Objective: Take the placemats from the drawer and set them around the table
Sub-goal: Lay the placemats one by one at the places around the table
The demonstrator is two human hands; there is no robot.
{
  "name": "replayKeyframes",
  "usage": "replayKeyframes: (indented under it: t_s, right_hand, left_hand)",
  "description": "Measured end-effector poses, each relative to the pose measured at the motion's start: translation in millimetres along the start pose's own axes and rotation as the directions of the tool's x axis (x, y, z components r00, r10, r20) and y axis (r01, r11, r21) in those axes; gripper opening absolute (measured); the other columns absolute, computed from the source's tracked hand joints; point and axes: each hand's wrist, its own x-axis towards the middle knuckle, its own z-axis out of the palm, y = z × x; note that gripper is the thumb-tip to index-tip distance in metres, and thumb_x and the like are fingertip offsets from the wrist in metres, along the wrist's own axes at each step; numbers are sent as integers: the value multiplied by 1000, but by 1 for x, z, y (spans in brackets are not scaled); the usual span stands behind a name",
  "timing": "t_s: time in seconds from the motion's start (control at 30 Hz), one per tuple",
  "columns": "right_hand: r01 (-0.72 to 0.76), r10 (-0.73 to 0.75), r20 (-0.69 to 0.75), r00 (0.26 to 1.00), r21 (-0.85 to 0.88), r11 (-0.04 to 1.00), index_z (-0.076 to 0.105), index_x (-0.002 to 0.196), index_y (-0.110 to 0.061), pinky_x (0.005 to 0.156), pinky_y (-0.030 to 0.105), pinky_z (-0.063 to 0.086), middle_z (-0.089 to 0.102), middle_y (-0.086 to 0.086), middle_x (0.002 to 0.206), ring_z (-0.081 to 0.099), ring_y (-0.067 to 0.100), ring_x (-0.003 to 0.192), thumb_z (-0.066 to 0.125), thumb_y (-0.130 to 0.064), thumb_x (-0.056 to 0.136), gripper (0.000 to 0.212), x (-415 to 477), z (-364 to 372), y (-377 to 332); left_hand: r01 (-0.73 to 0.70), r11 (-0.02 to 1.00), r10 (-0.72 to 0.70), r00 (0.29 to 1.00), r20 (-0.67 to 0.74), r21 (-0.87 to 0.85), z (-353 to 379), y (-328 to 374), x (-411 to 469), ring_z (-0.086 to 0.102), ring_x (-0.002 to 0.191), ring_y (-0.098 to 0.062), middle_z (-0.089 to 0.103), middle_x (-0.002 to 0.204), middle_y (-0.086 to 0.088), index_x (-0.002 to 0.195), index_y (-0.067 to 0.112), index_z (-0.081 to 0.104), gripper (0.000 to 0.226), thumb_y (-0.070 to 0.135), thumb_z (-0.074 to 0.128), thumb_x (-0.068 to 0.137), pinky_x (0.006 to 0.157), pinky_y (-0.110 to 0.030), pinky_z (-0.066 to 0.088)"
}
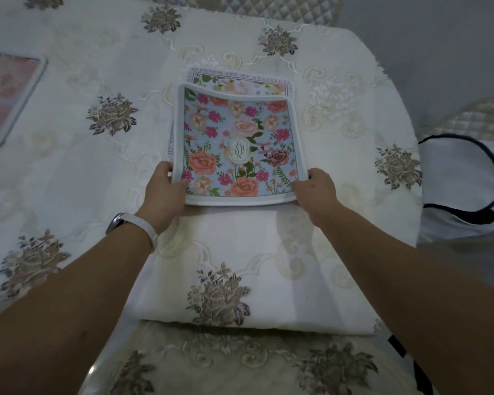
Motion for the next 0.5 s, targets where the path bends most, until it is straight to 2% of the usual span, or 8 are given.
replayKeyframes:
  t_s: [0.1,0.27,0.5]
  right_hand:
    - [-33,31,26,999,59,998,59,97,-4,74,53,59,65,9,94,67,30,90,59,-9,85,13,-25,-8,16]
    - [-90,81,71,994,134,987,58,93,-11,69,35,61,65,5,97,65,18,84,60,-5,89,7,-76,-21,49]
    - [-146,137,105,985,90,985,59,96,-14,69,35,59,65,2,96,65,18,86,61,-11,90,7,-135,-32,91]
  left_hand:
    - [33,999,-33,999,17,-5,-5,-8,-25,65,87,-20,65,102,-4,106,22,50,15,15,56,94,74,-40,57]
    - [24,1000,-24,997,79,6,-14,-23,-72,64,85,-16,64,97,3,103,25,50,14,14,54,96,65,-31,52]
    - [51,998,-57,971,234,30,-27,-57,-129,66,88,-22,64,101,-1,101,24,50,12,14,54,96,64,-43,60]
